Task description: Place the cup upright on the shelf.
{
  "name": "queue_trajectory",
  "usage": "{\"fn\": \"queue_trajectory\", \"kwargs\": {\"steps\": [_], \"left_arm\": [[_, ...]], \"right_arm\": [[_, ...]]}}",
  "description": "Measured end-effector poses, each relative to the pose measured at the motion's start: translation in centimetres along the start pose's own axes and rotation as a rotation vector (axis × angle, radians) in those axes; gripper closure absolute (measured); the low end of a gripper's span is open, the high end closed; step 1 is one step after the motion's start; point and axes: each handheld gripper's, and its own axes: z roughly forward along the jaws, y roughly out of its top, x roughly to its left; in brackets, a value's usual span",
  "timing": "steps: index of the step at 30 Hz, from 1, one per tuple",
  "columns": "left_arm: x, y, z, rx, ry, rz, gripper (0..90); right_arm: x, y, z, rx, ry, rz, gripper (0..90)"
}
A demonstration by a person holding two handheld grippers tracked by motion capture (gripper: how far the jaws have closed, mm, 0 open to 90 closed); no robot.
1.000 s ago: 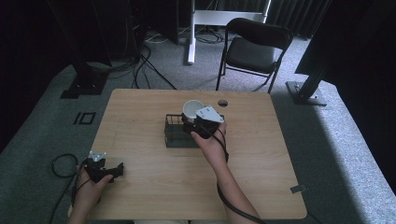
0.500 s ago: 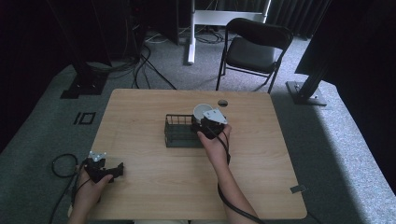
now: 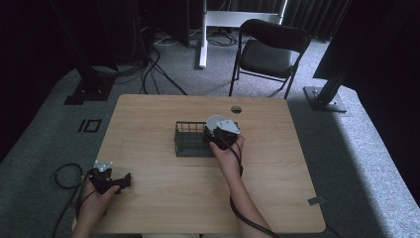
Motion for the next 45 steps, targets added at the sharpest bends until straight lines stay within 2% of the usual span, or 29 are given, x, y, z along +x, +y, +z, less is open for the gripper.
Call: {"fn": "queue_trajectory", "kwargs": {"steps": [3,5,14,16,18,28,42,45], "left_arm": [[0.0,0.0,0.0,0.000,0.000,0.000,0.1],[0.0,0.0,0.0,0.000,0.000,0.000,0.1],[0.0,0.0,0.0,0.000,0.000,0.000,0.1],[0.0,0.0,0.0,0.000,0.000,0.000,0.1],[0.0,0.0,0.0,0.000,0.000,0.000,0.1],[0.0,0.0,0.0,0.000,0.000,0.000,0.1],[0.0,0.0,0.0,0.001,0.000,0.001,0.1],[0.0,0.0,0.0,0.001,0.000,0.000,0.1]], "right_arm": [[-0.1,0.0,0.0,0.001,0.010,0.009,20.0],[0.0,0.1,0.1,0.006,0.016,-0.003,19.9],[-0.3,0.1,0.3,0.006,0.049,0.024,18.7],[-0.3,0.0,0.4,0.003,0.067,0.008,11.6],[-0.1,-0.1,0.3,0.002,0.070,-0.012,11.8],[-0.6,-0.1,-0.9,0.000,0.089,-0.034,11.6],[-1.7,-0.9,-2.3,0.001,0.088,-0.056,11.6],[-2.0,-1.2,-2.6,0.009,0.080,-0.079,11.6]]}}
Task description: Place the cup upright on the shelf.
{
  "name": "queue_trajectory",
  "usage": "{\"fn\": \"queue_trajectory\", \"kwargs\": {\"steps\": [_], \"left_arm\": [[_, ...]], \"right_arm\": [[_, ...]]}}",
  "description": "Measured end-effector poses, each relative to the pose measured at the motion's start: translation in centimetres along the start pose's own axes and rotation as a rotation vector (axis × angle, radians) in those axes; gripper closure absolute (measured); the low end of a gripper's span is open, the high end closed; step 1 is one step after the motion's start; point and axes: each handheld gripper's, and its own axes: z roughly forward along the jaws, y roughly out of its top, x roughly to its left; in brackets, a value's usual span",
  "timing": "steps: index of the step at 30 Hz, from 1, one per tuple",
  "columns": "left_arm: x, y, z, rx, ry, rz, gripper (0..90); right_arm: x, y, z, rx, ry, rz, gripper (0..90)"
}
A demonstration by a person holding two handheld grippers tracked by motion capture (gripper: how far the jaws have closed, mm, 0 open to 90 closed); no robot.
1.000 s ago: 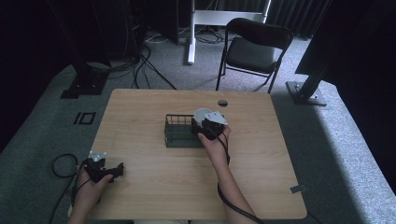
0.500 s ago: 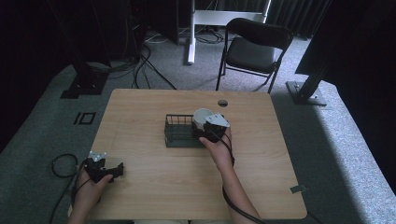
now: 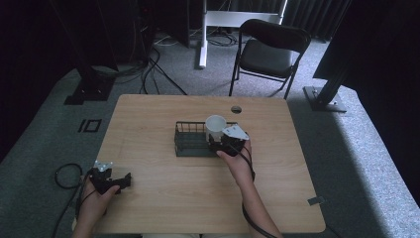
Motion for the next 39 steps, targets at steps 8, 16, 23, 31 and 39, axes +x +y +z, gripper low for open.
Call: {"fn": "queue_trajectory", "kwargs": {"steps": [8,16,23,31,39], "left_arm": [[0.0,0.0,0.0,0.000,0.000,0.001,0.1],[0.0,0.0,0.0,-0.002,0.000,-0.001,0.1],[0.0,0.0,0.0,-0.001,0.000,0.000,0.1],[0.0,0.0,0.0,-0.001,0.000,-0.001,0.1],[0.0,0.0,0.0,-0.001,0.000,0.000,0.1]], "right_arm": [[-0.8,-1.1,-0.8,0.006,-0.003,0.001,11.6],[-1.7,-1.9,-1.9,-0.002,0.011,0.024,11.6],[-2.2,-2.5,-2.7,-0.014,0.017,0.012,11.6],[-2.7,-3.0,-3.4,-0.008,0.013,0.032,11.6],[-4.1,-4.0,-4.5,-0.012,0.007,0.066,11.6]]}}
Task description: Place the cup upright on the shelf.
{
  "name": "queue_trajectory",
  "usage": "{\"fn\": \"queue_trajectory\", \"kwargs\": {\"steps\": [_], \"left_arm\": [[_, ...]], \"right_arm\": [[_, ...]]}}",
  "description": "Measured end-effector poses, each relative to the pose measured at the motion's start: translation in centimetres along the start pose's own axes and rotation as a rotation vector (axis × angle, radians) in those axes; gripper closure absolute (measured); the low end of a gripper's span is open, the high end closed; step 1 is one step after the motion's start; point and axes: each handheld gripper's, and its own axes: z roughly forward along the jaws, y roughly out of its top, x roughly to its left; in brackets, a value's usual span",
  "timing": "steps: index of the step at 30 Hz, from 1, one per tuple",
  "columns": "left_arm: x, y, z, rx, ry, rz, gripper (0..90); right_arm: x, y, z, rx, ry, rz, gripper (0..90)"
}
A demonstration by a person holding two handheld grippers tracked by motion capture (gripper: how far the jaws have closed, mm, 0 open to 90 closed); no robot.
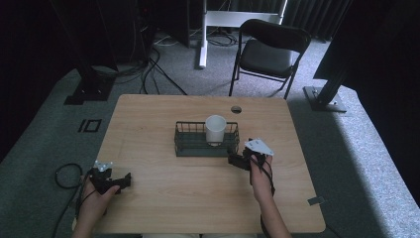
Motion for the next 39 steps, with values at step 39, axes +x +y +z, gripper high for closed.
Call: {"fn": "queue_trajectory", "kwargs": {"steps": [39], "left_arm": [[0.0,0.0,0.0,0.000,0.000,0.001,0.1]], "right_arm": [[-5.1,-5.8,-3.2,0.139,-0.056,0.056,12.8]]}}
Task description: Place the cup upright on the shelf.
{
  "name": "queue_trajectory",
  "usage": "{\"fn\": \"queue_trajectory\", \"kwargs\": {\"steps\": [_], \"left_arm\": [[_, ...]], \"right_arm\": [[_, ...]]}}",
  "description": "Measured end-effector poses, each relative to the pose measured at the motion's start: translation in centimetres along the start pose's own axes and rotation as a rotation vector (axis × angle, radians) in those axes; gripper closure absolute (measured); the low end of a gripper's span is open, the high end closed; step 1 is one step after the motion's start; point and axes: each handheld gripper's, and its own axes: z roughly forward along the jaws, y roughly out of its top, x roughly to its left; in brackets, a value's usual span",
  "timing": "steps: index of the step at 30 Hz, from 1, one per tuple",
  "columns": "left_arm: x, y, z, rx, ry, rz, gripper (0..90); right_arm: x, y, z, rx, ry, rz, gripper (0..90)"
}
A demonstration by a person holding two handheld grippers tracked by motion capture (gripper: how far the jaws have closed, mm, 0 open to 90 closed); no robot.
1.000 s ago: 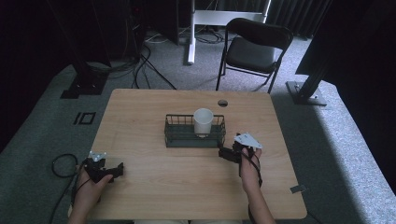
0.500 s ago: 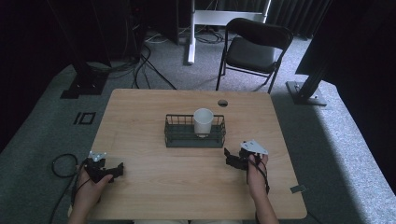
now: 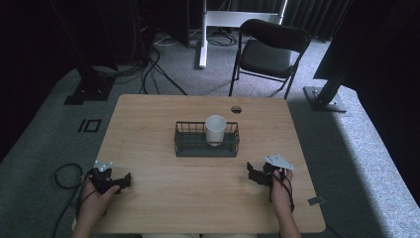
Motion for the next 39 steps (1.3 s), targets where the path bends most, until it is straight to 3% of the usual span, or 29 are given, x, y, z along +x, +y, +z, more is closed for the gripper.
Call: {"fn": "queue_trajectory", "kwargs": {"steps": [8,19,20,25,31,39], "left_arm": [[0.0,0.0,0.0,0.000,0.000,0.000,0.1],[0.0,0.0,0.0,0.000,0.000,-0.001,0.1],[0.0,0.0,0.0,0.000,0.000,-0.001,0.1],[0.0,0.0,0.0,0.000,0.000,-0.001,0.1],[0.0,0.0,0.0,0.000,0.000,0.000,0.1],[0.0,0.0,0.0,0.000,0.000,-0.001,0.1]], "right_arm": [[-1.3,-1.1,-0.8,0.024,-0.034,0.015,12.8],[-2.1,-1.9,-1.2,0.055,-0.060,0.044,12.5],[-2.5,-2.0,-1.3,0.069,-0.087,0.042,12.5],[-3.2,-2.6,-1.2,0.141,-0.126,0.014,12.5],[-4.2,-2.9,-1.4,0.175,-0.179,0.055,12.4],[-4.9,-3.1,-1.6,0.209,-0.164,0.084,11.7]]}}
